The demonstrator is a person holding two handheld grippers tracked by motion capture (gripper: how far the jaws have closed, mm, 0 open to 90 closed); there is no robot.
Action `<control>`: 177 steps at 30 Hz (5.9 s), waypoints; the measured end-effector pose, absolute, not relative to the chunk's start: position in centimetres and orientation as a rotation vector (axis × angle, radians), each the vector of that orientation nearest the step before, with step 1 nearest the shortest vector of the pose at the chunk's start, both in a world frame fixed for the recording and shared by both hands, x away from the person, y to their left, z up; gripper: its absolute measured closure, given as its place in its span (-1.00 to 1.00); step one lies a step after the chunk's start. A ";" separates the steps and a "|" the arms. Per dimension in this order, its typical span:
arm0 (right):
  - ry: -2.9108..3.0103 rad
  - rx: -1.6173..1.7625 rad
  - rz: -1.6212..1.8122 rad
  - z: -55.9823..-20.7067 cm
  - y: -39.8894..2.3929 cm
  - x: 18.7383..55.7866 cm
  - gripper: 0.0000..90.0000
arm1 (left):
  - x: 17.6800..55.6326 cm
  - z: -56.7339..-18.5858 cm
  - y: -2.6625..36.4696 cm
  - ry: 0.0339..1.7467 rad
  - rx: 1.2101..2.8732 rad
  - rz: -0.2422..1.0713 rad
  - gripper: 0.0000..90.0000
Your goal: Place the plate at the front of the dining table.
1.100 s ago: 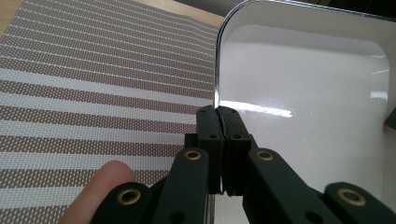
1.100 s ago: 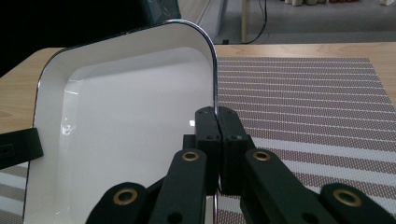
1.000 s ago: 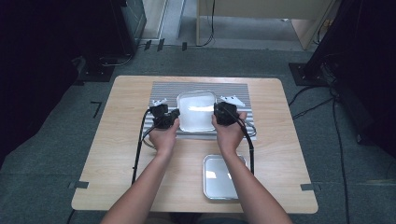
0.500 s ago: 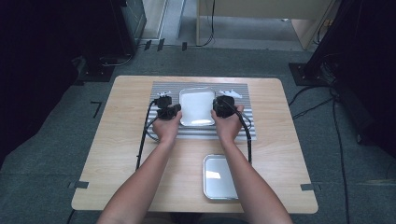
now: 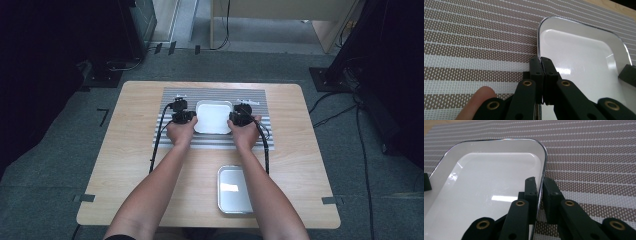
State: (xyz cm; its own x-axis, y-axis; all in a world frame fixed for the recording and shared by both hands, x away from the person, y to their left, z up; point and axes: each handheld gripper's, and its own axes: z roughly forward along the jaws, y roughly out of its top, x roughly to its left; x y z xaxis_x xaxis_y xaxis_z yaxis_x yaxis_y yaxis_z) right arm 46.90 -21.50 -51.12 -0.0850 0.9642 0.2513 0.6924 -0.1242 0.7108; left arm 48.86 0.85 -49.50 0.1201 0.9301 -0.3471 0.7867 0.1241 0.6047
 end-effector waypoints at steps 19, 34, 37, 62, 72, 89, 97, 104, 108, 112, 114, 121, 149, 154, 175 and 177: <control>1.853 1.790 1.178 -49.3 -23.3 45.3 0.42 | 46.5 -48.4 3.6 1.572 1.681 0.255 0.31; 1.881 1.944 1.210 -49.3 -24.0 42.2 0.79 | 43.0 -48.4 3.4 1.555 1.701 0.252 0.80; 1.890 1.969 1.201 -49.8 -24.0 42.4 0.76 | 43.1 -48.7 3.2 1.571 1.695 0.237 0.78; 1.824 2.051 1.162 -51.0 -22.4 44.4 0.89 | 46.0 -49.9 1.9 1.680 1.699 0.192 0.90; 1.838 2.039 1.169 -51.0 -22.0 44.7 0.88 | 46.2 -50.0 2.2 1.692 1.692 0.196 0.89; 1.943 1.805 1.180 -50.3 -22.2 44.5 0.11 | 45.2 -49.4 3.3 1.508 1.663 0.227 0.04; 1.966 1.713 1.111 -48.8 -23.7 43.2 -0.66 | 43.6 -48.1 3.9 1.469 1.670 0.384 -0.60; 1.989 1.646 1.135 -48.5 -25.0 41.7 -0.68 | 42.2 -47.4 4.4 1.425 1.700 0.445 -0.64; 1.964 1.615 1.128 -48.1 -25.6 40.8 -0.68 | 41.7 -47.3 4.6 1.405 1.711 0.472 -0.64; 1.927 1.594 1.126 -47.6 -26.4 40.0 -0.68 | 41.0 -47.3 4.8 1.389 1.720 0.509 -0.70; 1.912 1.591 1.129 -47.4 -26.8 39.6 -0.68 | 40.6 -47.2 4.9 1.380 1.721 0.537 -0.72; 1.909 1.599 1.125 -47.4 -28.4 38.4 -0.68 | 39.5 -47.3 5.7 1.368 1.714 0.546 -0.72; 1.817 1.606 1.159 -47.2 -33.2 32.8 -0.66 | 36.1 -47.8 10.8 1.409 1.674 0.609 -0.77; 1.812 1.604 1.159 -47.3 -34.2 31.6 -0.66 | 35.3 -47.6 11.7 1.392 1.679 0.602 -0.77; 1.792 1.607 1.129 -47.9 -36.8 27.2 -0.66 | 31.6 -48.1 15.4 1.373 1.648 0.571 -0.80; 1.796 1.602 1.124 -47.9 -37.0 26.9 -0.66 | 31.3 -48.1 15.7 1.367 1.653 0.566 -0.80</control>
